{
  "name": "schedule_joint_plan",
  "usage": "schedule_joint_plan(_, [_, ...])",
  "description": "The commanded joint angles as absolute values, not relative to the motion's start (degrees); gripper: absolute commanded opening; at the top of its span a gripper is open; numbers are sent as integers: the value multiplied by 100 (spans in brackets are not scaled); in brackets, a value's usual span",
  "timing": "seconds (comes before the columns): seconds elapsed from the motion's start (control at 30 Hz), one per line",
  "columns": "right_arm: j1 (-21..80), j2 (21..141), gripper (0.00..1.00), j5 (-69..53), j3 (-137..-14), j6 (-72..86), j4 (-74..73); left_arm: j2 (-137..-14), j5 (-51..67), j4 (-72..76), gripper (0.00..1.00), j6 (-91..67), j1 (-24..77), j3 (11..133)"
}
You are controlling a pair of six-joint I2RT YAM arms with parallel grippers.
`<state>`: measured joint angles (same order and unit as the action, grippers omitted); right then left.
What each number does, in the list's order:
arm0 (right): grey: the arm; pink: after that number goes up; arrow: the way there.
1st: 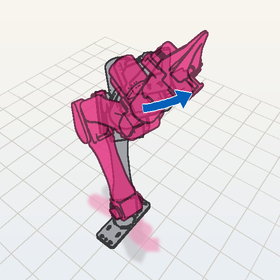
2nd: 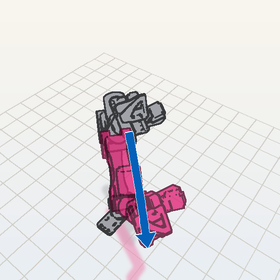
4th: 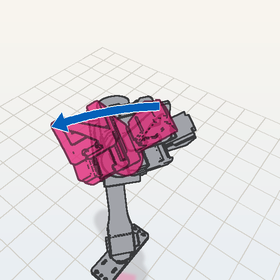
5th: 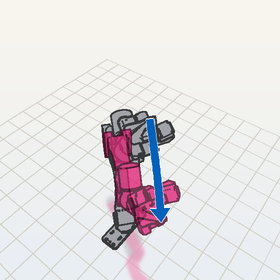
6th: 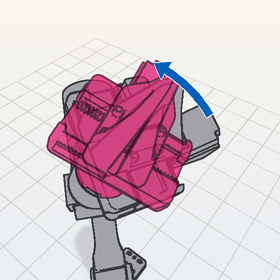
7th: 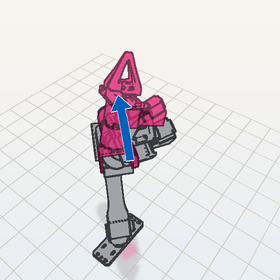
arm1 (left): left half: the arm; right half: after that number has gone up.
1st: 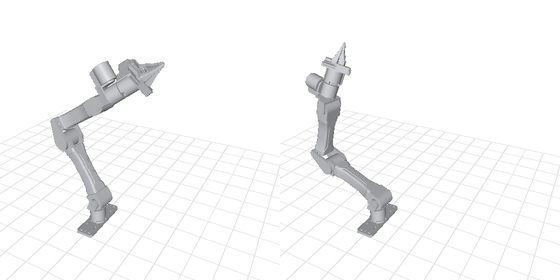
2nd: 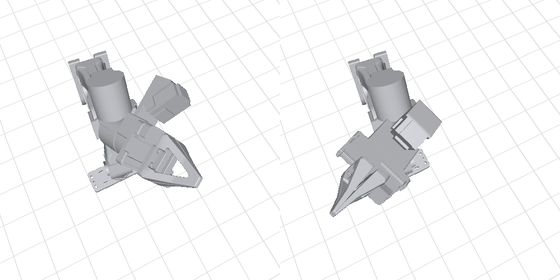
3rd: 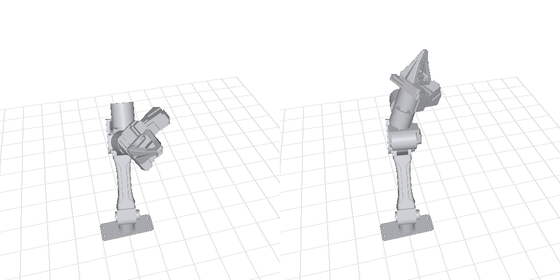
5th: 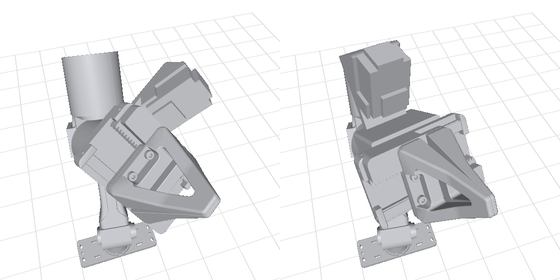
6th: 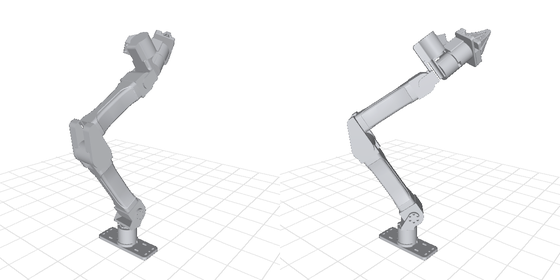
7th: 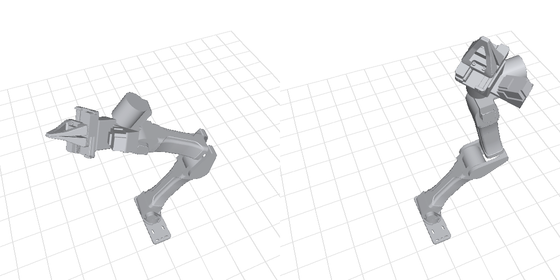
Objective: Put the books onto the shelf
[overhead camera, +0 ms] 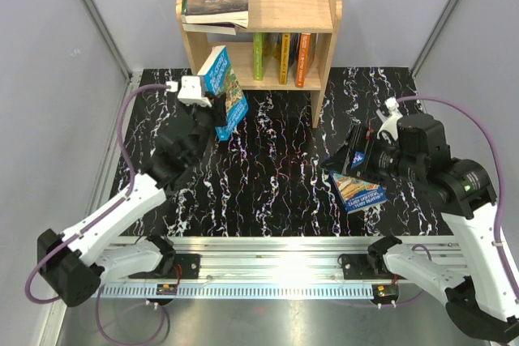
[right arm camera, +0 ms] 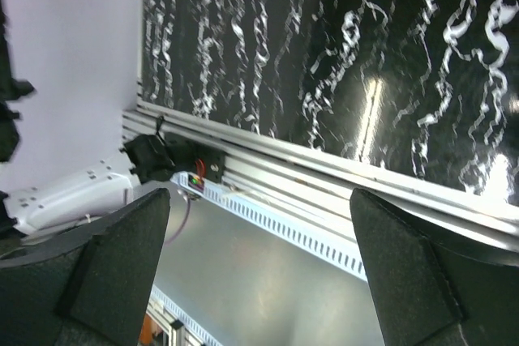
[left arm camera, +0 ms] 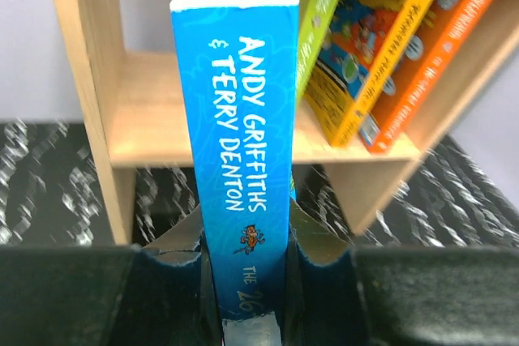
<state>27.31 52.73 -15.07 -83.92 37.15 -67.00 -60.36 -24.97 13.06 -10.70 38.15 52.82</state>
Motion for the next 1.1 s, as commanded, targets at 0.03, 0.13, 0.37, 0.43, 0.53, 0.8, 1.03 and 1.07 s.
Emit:
schedule_joint_plan(0.03, [2698,5194,100,-1555,-8157,3542,-7128,-6581,-2962,2891,0,-106,3867,6073])
schedule_joint_plan(0.13, [2707,5229,100,-1582,-7955,3410,-7058,-6985,-3023,3356,0,473,3867,6205])
schedule_joint_plan(0.37, [2707,5712,100,-1565,-7971,3367,-7048,-7620,-3146,3928,0,1493,3867,6267])
schedule_joint_plan(0.43, [2707,5809,100,-1529,-8033,3331,-7040,-7664,-3208,3972,0,1477,3858,6127])
schedule_joint_plan(0.53, [2707,6002,100,-1582,-8033,3349,-6917,-7638,-3331,4341,0,1319,3867,5714])
schedule_joint_plan(0.8, [2707,6424,100,-1617,-8103,3199,-6785,-8015,-3603,4720,0,959,3858,5441])
schedule_joint_plan(1.03, [2698,6469,100,-1494,-8174,3103,-6794,-8191,-3525,4562,0,589,3850,5387])
schedule_joint_plan(1.07, [2690,6469,100,-1477,-8174,3103,-6811,-8244,-3542,4422,0,502,3850,5414])
